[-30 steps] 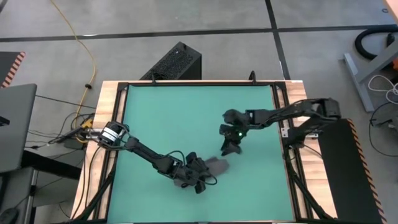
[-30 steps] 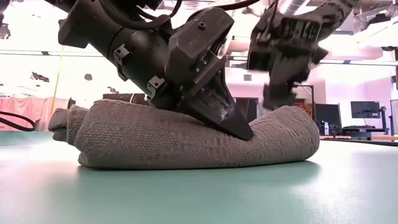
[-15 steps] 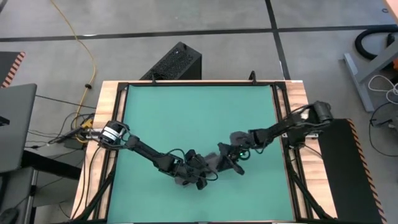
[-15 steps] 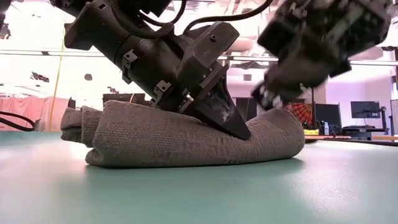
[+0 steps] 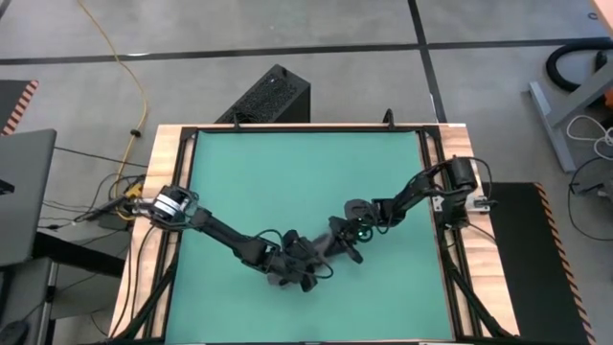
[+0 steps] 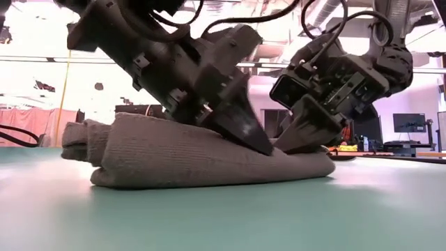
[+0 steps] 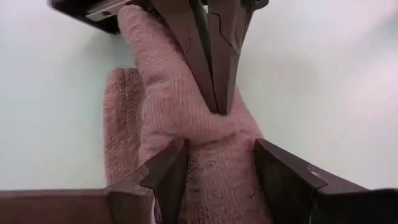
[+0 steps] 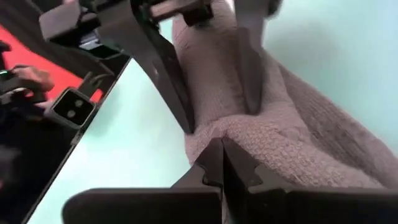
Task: Roll towel
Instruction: Roll the black towel
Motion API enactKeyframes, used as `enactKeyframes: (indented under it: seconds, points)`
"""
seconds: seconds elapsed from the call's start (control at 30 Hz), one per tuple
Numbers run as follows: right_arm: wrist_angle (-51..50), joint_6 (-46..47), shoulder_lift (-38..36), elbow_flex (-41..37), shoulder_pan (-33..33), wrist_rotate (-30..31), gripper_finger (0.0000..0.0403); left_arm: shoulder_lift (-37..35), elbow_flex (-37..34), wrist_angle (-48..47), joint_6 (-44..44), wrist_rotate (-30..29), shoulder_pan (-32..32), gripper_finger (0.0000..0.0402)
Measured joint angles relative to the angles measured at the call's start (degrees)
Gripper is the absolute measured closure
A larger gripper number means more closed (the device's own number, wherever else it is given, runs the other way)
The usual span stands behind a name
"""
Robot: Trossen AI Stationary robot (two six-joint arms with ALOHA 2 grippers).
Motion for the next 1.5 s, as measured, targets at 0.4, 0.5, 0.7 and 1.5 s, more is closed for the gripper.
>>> enactKeyframes:
  seconds: [0.4, 0.5, 0.7, 1.5]
  points:
    - [0.4, -0.9, 3.8, 0.2, 0.8, 5.3, 0.039, -7.5, 0.0, -13.2, -1.5, -1.5, -1.8, 0.0221]
    - [0.0, -0.7, 3.4, 0.3, 0.8, 5.3, 0.039, -7.8, 0.1, -16.8, -4.7, -1.0, -2.2, 0.0221]
    - [0.0, -0.3, 3.4, 0.3, 0.8, 5.9, 0.039, -6.8, -0.1, -19.6, -10.5, 1.0, -5.0, 0.0221]
    - [-4.1, 3.3, -4.7, 2.4, 0.7, 1.8, 0.039, -10.7, 6.5, -19.0, 6.2, -5.9, -2.6, 0.0221]
